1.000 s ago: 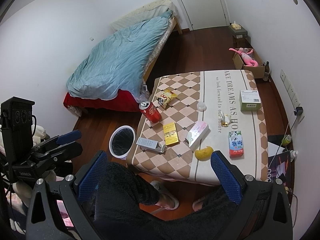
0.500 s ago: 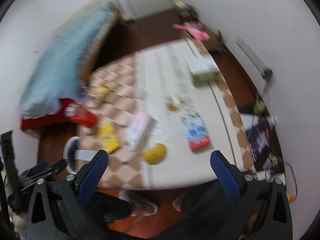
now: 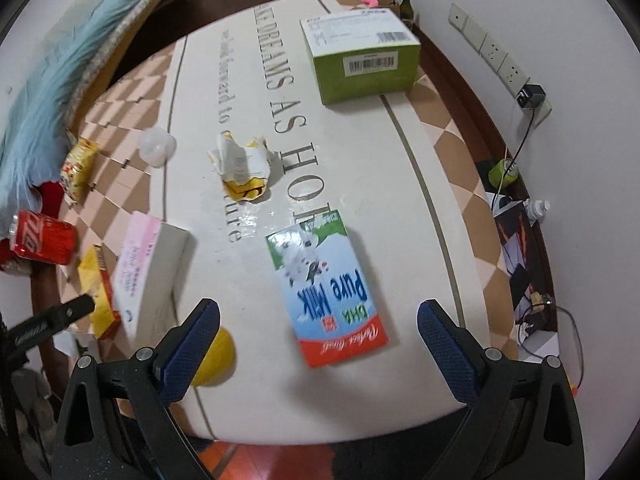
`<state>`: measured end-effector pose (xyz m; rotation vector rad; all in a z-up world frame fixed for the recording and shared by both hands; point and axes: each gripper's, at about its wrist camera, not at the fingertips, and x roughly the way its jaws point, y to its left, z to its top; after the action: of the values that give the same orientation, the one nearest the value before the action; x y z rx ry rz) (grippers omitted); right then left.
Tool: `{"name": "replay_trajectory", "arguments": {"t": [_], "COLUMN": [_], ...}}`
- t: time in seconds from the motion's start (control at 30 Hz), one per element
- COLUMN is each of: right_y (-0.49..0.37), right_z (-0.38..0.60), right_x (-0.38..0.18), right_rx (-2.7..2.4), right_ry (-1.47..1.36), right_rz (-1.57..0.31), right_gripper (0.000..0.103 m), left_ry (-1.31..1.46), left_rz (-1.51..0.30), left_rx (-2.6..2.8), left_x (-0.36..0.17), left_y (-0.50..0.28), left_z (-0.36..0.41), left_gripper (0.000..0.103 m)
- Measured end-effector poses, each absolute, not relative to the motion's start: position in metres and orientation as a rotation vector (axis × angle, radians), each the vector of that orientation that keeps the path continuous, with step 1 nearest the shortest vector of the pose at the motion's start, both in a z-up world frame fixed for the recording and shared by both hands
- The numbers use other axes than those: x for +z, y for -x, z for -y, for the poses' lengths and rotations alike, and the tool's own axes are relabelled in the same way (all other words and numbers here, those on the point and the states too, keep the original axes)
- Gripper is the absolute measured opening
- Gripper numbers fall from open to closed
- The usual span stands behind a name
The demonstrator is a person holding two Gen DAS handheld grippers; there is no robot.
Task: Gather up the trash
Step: 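Grasp the yellow box with the left tool while the right tool grasps the Pure Milk carton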
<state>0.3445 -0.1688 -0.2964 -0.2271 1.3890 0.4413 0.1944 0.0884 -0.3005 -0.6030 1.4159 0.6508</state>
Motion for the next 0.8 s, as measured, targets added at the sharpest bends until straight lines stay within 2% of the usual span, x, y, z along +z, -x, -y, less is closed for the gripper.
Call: {"name": "replay_trajectory", "arguments": {"t": [0.17, 0.23, 0.27, 0.33, 0.4, 0.6, 0.67, 0.8], "right_y": [-0.355, -0.357, -0.357, -0.356, -0.353, -0.333, -0.326, -0.319], "right_z": [0.158, 0.155, 0.155, 0.156, 0.159, 0.182, 0.183, 0.181], "right_x": [-0.317, -0.323, -0.326, -0.331, -0.335, -0.334, -0.336, -0.343], "right_rx": [0.445, 0.453, 0.453, 0.458, 0.448, 0.446, 0.453, 0.454], "right_ry": [0.307, 0.315, 0.315, 0.301, 0.281, 0.189, 0.203, 0.235], "right_rz": [-1.423, -1.428, -1.43, -1.443, -1.451, -1.522, -1.534, -1.53], "right_gripper": [0.1, 0.098, 0.094, 0.064, 0.057, 0.057, 0.057, 0.063], "left_ry": [0.594, 0.594, 0.599, 0.598, 0.546, 0.485, 0.484, 0.497], "left_rz": [-1.471, -1.455, -1.442, -1.434, -1.438, -1.471, -1.462, -1.453], "left_rx": [0.677, 0.685, 0.683, 0.658, 0.629, 0.513, 0.52, 0.527], "left_x": [-0.323, -0.324, -0.322, -0.32, -0.315, -0.312, -0.313, -0.311], "left_y": [-0.204, -0.202, -0.202, -0.205, -0.207, -0.194, -0.188, -0.177], "left_z": [-0.093, -0.093, -0.093, -0.089, -0.08, -0.043, -0.04, -0.042], "left_gripper": [0.082, 0.074, 0.071, 0.056, 0.056, 0.056, 0.059, 0.061]}}
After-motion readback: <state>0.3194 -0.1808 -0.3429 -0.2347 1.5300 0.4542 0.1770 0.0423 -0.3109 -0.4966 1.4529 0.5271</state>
